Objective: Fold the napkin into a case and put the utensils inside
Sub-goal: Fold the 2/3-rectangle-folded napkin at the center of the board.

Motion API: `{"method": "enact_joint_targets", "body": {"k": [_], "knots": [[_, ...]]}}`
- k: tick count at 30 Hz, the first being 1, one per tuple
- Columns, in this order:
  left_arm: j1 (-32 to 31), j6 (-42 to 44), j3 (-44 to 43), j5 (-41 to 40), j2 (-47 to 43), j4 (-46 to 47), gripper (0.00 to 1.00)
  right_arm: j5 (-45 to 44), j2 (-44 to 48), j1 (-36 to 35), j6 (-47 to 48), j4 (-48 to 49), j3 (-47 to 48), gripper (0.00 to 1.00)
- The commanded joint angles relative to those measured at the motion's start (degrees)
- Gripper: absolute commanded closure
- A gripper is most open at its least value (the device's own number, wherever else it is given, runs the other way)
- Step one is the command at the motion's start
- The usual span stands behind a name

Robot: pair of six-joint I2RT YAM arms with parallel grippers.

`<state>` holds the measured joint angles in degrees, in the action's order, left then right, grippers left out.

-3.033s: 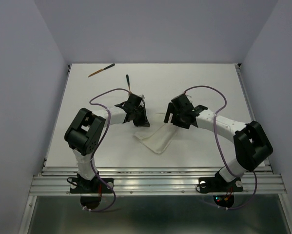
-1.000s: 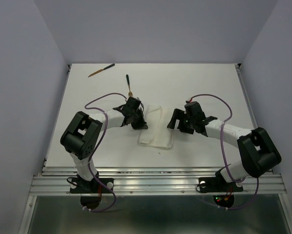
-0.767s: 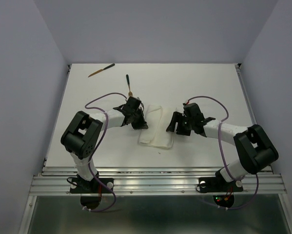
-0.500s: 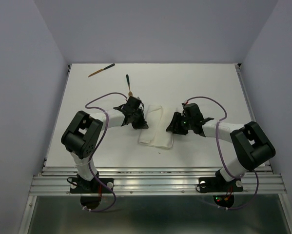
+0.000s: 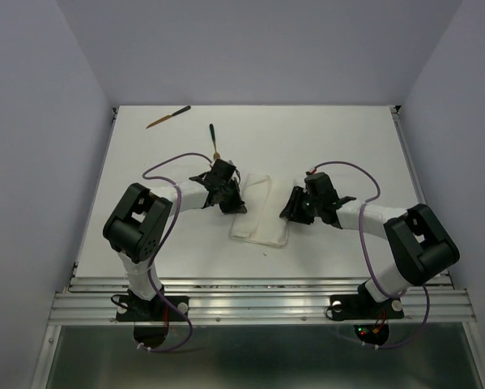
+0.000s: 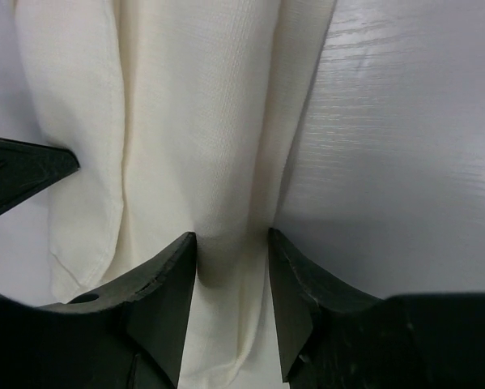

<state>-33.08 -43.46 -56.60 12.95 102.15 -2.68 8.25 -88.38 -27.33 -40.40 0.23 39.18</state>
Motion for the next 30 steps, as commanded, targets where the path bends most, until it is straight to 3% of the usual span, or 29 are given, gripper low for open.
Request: {"method": "enact_joint_targets", "body": {"k": [1,9,13,17,19,30], "knots": [[-0.5,1.1,-1.8,-2.0,0.2,-2.0,1.00,-6.5,1.1,0.3,0.8,-7.0,-0.9,0.52],[-0.5,1.1,-1.4,-2.0,0.2,-2.1,1.00,-3.3,-1.7,0.3,-0.6,-3.1,-2.7,0.56],[-0.4,1.2,-1.3,-1.8,0.5,-2.0,1.00,-2.6,-4.2,0.3,-1.2,-0.9,-2.3,0.67],[-0.4,1.2,-1.1,-1.7,0.3,-1.9,1.00,-3.6,-3.8,0.3,-1.7,-0.9,-1.8,0.93],[-0.5,1.2,-1.1,-1.8,0.3,-1.8,1.00,-4.3,-2.4,0.3,-1.3,-1.3,-1.7,0.99],[-0.5,0.7,-0.4,-2.0,0.4,-1.5,1.00,-6.0,0.7,-1.9,0.8,-5.8,4.3,0.99]]}}
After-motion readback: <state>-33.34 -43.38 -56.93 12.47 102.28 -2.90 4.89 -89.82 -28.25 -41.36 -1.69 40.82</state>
